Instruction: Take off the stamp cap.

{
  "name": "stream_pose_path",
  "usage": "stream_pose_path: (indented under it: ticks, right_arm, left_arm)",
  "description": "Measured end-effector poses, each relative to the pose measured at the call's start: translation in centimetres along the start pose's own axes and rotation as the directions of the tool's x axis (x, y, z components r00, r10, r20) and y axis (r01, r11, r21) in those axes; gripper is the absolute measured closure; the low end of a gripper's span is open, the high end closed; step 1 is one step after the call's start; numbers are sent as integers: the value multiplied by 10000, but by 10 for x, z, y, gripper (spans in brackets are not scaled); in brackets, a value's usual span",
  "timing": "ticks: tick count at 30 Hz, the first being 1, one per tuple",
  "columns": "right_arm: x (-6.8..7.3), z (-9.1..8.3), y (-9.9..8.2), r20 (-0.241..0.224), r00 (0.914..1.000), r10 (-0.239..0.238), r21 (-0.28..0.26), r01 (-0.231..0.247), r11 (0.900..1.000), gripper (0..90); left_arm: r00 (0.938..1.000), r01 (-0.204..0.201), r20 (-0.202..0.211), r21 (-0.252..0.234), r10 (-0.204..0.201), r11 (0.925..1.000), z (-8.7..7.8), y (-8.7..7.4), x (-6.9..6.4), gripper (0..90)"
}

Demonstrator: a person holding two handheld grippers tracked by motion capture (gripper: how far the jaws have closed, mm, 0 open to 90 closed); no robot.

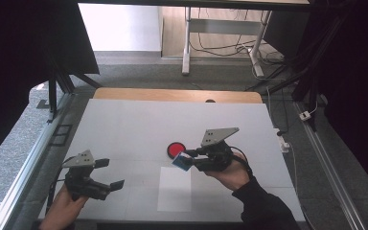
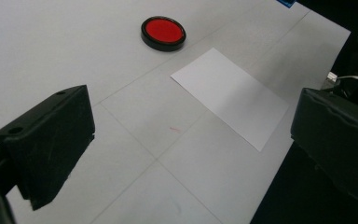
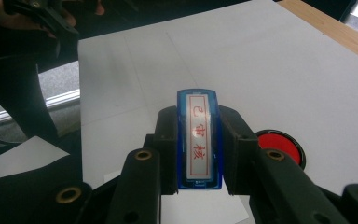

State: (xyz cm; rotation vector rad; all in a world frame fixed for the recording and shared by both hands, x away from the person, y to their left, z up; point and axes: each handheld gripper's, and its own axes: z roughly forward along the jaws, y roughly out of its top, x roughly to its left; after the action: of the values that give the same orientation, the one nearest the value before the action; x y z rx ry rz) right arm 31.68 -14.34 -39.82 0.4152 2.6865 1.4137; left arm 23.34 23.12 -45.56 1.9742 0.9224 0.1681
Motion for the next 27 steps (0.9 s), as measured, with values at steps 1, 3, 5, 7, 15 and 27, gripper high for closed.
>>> stream_pose_path:
  ticks: [1, 3, 5, 7, 15, 27]
  right_arm:
    - [0, 0, 0, -4, 10000, 14, -33, -14, 10000, 716]
    - [0, 0, 0, -24, 10000, 20, -60, -20, 10000, 716]
    - [0, 0, 1, -42, 10000, -3, -99, 3, 10000, 716]
    - [0, 0, 1, -50, 10000, -14, -106, 14, 9999, 716]
    - [-1, 0, 1, -75, 10000, -19, -139, 18, 9999, 716]
    - [0, 0, 2, -148, 9999, -80, -199, 77, 9998, 716]
  left_arm:
    - [10000, -33, 27, 58, 33, 10000, 3, 3, 0, 0]
    - [9999, -147, 94, 137, 145, 9998, 8, 8, 0, 0]
    - [9993, -311, 220, 188, 307, 9993, 14, 14, 0, 0]
    - [9979, -552, 356, 229, 544, 9982, 20, 19, 1, 0]
    - [9848, -1264, 1229, 226, 1227, 9917, 48, 40, 13, 1]
    - [9508, -2230, 2208, 4, 2174, 9748, 78, 69, 10, 9]
